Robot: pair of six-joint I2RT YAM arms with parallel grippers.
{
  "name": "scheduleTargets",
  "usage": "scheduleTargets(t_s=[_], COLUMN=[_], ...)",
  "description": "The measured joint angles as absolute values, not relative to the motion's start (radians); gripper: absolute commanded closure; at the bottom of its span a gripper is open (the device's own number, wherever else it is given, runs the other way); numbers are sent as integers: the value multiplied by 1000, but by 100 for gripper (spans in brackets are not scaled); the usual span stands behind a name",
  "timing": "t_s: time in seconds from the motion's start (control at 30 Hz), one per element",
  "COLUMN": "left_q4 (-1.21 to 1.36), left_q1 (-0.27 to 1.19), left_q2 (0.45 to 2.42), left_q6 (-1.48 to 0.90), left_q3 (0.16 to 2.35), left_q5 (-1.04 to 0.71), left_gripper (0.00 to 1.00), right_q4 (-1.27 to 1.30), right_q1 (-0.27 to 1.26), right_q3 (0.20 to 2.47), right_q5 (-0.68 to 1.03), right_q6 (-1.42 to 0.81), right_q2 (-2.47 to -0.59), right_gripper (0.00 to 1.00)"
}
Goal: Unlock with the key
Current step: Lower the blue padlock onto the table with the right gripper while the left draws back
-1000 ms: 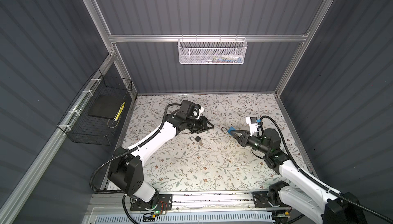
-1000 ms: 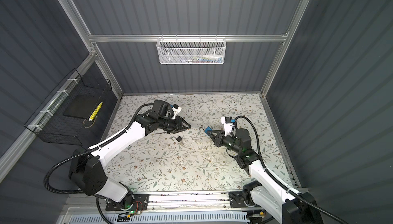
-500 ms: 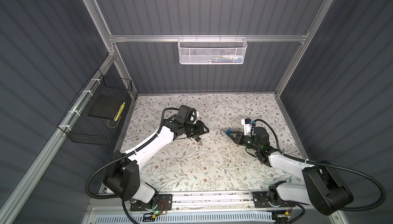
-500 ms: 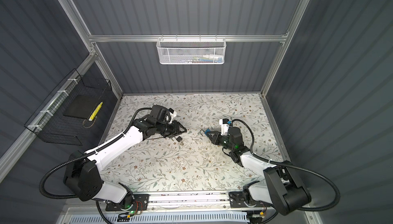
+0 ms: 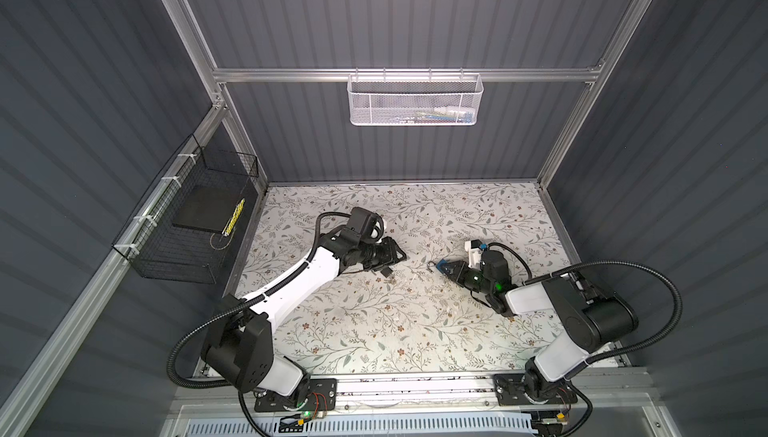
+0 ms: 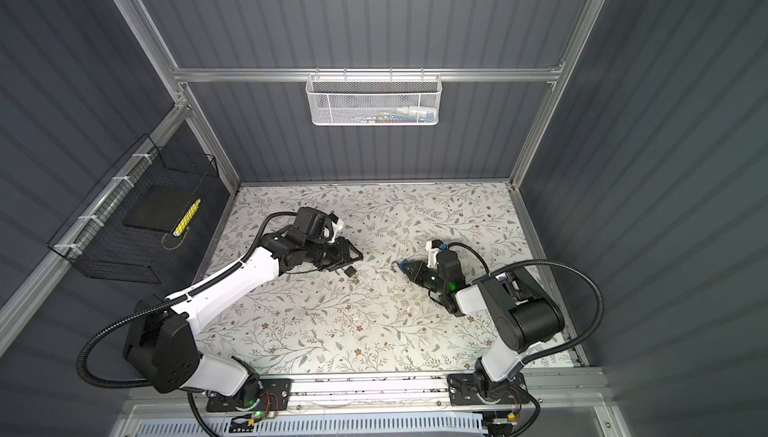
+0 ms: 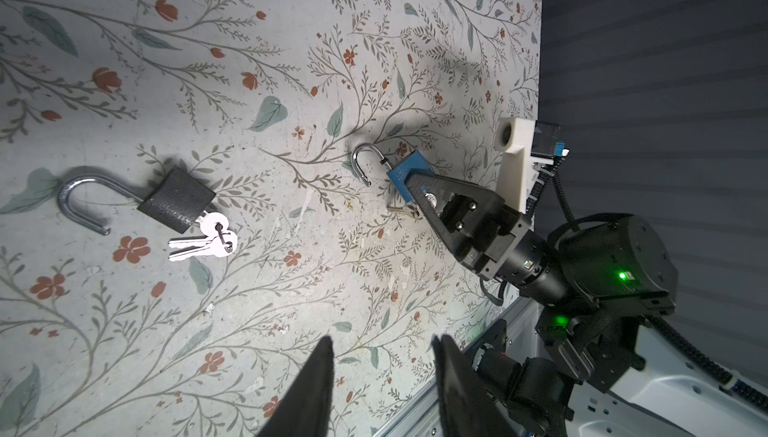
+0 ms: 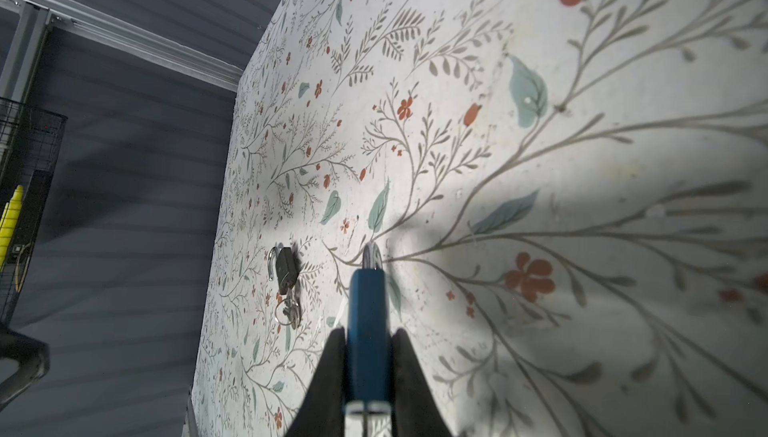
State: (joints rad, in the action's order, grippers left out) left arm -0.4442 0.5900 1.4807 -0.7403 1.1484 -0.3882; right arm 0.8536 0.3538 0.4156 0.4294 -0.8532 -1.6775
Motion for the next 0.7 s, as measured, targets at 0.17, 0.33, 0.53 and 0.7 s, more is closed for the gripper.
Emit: scheduleTargets(t_s=[0.17,0.33,0.53,0.7], left_q4=[-444,-444,-444,-444], left_q1=[589,589,589,589], left_q2=[1481,1481,1481,1481], left_q6=[-741,-741,-741,-741], left_q3=[1148,1148,1148,1149], left_q5=[-388,-388,-388,-384], left_gripper=[57,57,57,56], right_q4=[919,933,864,642], right_q1=[354,354,349,346], right_q3=[432,434,437,490], right_q5=[429,420,398,342], right_q6=[-883,-894,-875,-816], right_q2=[-1746,-1764,-1737,-1651], right_gripper=[81,70,63,58])
